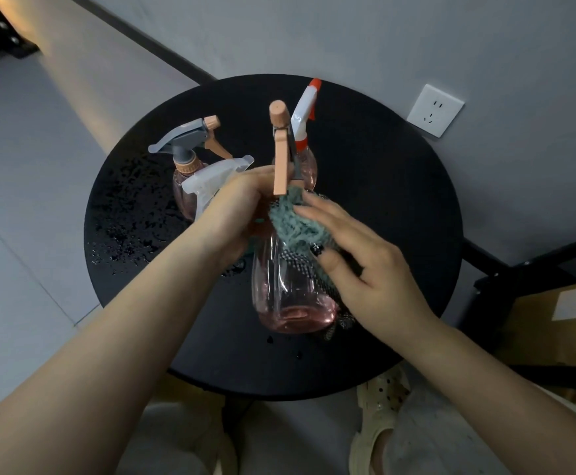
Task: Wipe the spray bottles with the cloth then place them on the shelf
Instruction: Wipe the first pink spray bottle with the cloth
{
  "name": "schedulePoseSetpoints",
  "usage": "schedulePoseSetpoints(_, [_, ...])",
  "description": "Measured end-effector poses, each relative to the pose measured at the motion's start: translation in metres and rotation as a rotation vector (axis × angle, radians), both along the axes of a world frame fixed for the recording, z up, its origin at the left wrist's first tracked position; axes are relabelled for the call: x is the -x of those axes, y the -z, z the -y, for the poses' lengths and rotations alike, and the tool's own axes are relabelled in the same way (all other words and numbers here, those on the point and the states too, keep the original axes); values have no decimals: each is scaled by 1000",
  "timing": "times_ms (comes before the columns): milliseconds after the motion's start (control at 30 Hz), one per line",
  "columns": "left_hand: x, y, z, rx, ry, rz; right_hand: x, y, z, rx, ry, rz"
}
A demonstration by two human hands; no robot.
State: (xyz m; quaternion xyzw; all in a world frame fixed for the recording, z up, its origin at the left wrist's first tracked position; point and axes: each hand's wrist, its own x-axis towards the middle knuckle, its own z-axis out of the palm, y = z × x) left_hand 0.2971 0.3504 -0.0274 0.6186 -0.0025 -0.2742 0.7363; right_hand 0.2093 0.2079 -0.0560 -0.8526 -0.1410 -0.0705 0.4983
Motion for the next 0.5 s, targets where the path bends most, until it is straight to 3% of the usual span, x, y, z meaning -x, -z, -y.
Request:
schedulePoseSetpoints(133, [-1, -1, -3, 39, -30, -11, 6, 6, 2, 101, -52, 96])
schedulePoseSetpoints(367, [-10, -6, -9, 162, -224, -70, 18, 12, 12, 468, -212, 492])
schedulePoseSetpoints(500, [-9, -4, -5, 254, -256, -101, 16, 10, 15, 537, -195, 575])
